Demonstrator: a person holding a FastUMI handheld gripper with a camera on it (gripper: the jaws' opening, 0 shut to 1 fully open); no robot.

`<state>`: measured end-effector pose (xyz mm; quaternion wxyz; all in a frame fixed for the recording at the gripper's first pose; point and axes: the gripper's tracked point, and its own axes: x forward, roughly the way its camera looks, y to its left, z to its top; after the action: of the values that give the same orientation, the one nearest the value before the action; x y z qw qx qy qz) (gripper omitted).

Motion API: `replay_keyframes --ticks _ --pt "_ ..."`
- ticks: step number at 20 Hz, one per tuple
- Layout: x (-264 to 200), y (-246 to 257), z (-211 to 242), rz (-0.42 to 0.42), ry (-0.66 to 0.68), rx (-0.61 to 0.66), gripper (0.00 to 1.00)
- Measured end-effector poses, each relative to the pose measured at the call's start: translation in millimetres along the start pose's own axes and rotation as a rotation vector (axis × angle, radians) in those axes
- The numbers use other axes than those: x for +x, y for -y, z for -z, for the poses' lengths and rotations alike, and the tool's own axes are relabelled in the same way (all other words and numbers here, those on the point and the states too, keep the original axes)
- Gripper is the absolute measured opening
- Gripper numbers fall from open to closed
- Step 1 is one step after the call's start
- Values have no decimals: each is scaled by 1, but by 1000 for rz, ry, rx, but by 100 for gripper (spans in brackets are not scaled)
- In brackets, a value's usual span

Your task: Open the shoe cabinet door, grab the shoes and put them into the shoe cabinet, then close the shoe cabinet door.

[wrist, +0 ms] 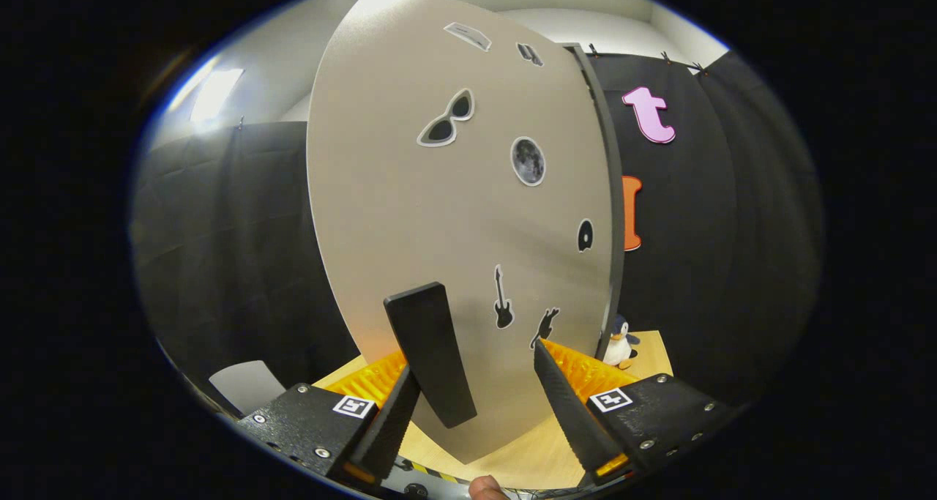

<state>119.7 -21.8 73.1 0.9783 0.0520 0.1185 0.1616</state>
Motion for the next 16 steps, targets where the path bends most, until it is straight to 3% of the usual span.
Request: replay_keyframes --ticks 11,16 --pt "108 -63 -15 84 4 2 96" --pt "134 -72 -16 128 7 46 95"
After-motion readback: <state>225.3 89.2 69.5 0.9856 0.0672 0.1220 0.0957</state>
